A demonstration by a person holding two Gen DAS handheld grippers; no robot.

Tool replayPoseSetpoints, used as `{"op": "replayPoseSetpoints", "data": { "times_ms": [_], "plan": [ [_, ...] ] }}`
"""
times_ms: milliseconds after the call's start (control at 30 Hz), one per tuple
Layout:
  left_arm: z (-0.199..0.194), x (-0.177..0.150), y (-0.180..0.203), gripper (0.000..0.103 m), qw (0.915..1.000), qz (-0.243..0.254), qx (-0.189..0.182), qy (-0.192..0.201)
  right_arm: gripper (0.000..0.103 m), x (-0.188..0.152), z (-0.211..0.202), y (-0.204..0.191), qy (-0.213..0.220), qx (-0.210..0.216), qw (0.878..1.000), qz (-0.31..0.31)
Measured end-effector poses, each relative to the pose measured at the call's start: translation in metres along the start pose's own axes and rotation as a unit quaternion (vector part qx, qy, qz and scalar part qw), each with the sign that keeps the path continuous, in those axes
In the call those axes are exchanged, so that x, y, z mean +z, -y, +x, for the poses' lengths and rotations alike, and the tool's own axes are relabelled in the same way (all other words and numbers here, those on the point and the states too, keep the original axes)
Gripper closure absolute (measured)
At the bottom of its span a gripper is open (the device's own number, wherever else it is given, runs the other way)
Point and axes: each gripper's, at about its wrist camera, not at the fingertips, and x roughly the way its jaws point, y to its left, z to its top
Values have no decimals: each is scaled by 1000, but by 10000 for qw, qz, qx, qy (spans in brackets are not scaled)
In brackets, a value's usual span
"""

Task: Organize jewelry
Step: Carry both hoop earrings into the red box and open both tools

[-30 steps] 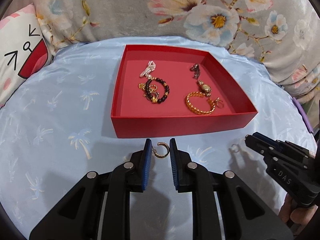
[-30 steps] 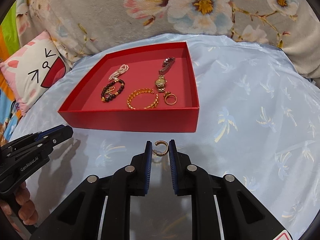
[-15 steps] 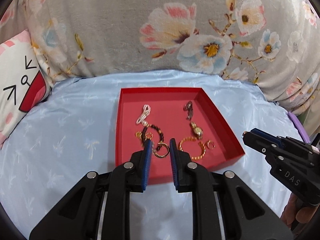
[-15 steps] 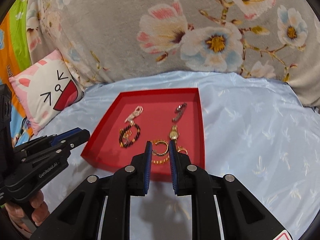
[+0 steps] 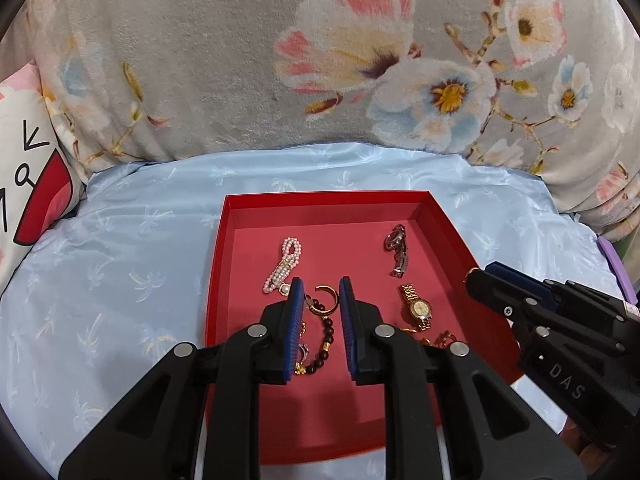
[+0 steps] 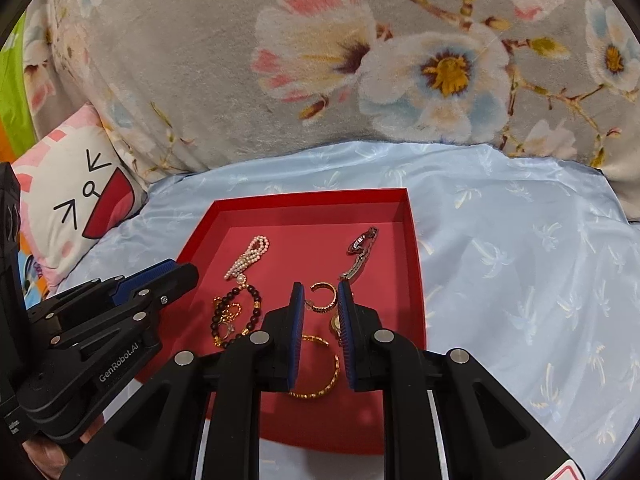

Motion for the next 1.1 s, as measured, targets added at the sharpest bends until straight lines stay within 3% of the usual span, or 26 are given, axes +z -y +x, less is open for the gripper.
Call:
{"op": "replayPoseSetpoints", "data": {
  "times_ms": [433,1100],
  "plan": [
    [29,-1,-4,85,9999,-34,82,-89,87,2,37,-4,-187,-44,9998,-31],
    [43,-2,-4,85,9998,15,174,-66,87,2,62,-12,-314,-184,9991,-197]
  ]
}}
